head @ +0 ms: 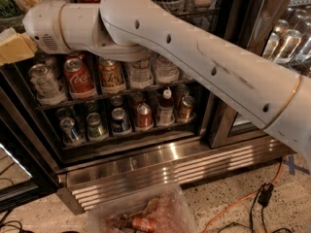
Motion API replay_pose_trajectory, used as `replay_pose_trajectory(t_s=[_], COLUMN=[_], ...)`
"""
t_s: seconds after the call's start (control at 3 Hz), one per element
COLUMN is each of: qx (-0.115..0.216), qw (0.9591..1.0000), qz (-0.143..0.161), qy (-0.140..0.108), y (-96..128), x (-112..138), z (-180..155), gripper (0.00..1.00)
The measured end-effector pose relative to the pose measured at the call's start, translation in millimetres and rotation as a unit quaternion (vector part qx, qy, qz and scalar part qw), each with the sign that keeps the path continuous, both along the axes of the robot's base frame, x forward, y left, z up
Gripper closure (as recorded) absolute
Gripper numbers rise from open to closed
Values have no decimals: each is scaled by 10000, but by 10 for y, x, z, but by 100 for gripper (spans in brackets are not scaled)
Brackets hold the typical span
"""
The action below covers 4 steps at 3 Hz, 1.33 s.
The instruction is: Pick green can from top shelf of fridge
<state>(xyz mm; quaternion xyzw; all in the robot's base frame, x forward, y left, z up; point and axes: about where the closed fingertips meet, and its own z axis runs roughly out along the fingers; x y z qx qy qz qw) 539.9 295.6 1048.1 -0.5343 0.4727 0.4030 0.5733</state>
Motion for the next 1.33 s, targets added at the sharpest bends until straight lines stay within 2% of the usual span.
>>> replay_pose_trajectory(t_s=[0.33,1.0,1.33], qx=[183,280,385], qw=[9995,9993,9988], qz=[-3,-32,-175], qy=[-257,-252,-239], y=[66,83,138], x=[225,245,312], z=[201,201,215], gripper=[0,0,0])
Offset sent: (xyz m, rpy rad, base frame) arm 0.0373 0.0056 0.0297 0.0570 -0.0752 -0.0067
